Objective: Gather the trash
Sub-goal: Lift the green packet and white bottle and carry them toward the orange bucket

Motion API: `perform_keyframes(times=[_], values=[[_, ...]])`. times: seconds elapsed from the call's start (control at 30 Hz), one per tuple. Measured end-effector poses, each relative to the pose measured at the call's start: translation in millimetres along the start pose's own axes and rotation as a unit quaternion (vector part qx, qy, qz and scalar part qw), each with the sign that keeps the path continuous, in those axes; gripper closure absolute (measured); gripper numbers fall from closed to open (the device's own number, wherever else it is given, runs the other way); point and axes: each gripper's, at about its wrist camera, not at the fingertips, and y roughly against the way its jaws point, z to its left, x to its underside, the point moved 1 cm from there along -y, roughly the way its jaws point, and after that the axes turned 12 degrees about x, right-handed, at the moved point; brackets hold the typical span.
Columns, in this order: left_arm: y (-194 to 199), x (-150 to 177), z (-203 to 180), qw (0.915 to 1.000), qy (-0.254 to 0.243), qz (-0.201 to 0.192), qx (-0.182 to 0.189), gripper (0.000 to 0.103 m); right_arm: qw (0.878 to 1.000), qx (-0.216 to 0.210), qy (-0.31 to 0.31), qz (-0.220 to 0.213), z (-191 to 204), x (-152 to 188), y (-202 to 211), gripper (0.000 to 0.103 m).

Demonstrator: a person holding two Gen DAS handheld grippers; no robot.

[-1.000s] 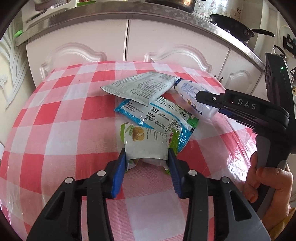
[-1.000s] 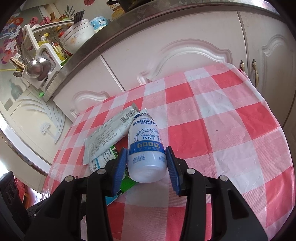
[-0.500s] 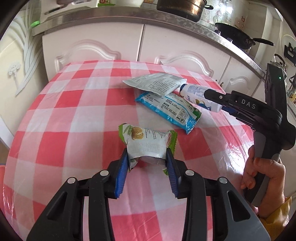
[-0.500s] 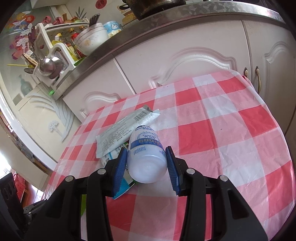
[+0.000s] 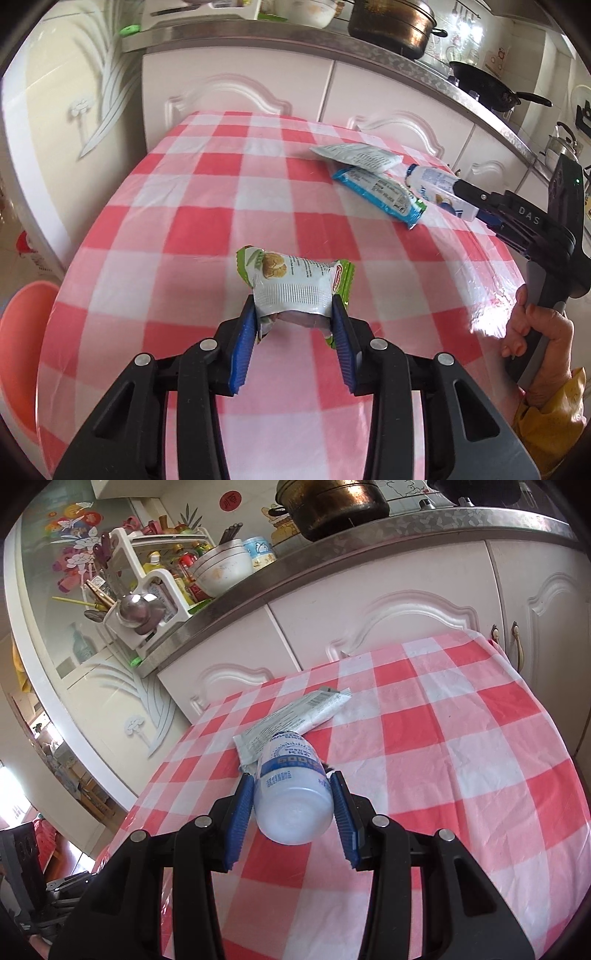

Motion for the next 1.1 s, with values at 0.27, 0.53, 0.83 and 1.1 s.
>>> perform_keyframes(times=[0.27,0.53,0.83,1.1], values=[[39.0,19.9,30.5,0.9997,0.016,-0.013,-0.014,0.063,0.999,-0.037,-0.005,0.031,34.6,22.2,10.4,0.059],[83.1,40.6,76.0,0.9973,0.057,-0.037,-0.028,0.063,0.992,-0.076,0.036,0.090,105.0,56.2,21.4,0.059],[135.9,65.2,138.0,0.9888,0.114,-0.076,-0.060,0.063,0.979,-0.123,0.078,0.140,178.4,85.0,37.8,0.059],[177.1,87.3,198.0,0.9754,0.167,-0.107,-0.096,0.063,0.966,-0.153,0.116,0.173,243.0,97.5,37.6,0.059]])
